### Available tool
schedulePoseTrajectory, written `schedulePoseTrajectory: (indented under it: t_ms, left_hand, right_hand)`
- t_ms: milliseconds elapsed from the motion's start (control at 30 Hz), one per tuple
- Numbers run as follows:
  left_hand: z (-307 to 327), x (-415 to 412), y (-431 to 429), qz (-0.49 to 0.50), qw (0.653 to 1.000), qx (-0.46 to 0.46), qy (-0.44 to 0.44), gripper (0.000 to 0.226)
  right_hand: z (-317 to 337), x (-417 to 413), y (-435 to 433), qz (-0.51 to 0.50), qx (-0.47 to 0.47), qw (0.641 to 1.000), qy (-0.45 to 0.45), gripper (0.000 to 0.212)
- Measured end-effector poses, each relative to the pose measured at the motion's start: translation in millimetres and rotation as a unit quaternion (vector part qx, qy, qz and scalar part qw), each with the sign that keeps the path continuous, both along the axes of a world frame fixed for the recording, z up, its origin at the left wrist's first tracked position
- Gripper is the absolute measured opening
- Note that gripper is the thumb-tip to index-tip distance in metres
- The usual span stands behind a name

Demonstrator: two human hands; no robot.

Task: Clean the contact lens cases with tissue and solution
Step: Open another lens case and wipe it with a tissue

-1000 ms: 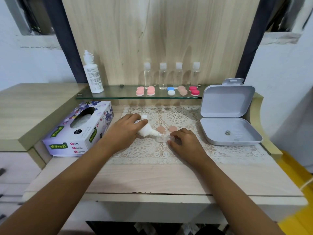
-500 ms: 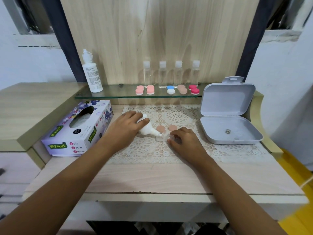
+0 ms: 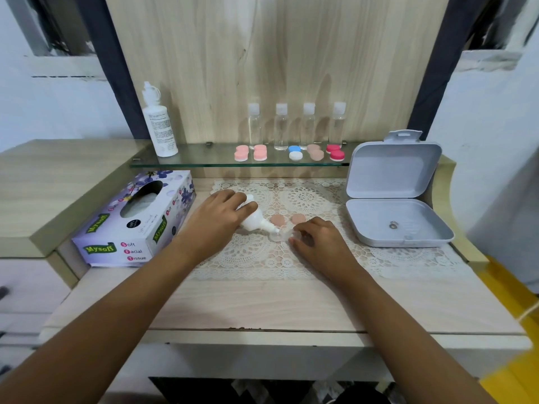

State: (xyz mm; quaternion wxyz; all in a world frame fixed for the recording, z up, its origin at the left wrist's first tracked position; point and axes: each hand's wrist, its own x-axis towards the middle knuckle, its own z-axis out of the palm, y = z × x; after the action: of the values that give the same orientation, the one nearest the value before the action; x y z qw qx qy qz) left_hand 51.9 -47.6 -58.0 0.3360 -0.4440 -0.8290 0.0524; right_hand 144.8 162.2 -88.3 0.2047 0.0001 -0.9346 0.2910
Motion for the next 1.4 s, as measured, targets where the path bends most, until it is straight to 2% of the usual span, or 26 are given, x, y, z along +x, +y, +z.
schedulePoseTrajectory:
  t_ms: [1400]
  left_hand:
    - [0.7,0.5,17.0,-0.031,0.999,0.022,-0.031,0.048]
  right_hand:
    - [3.8,-4.1,2.6,0.01,-0.024,0.999,-0.025,0.019]
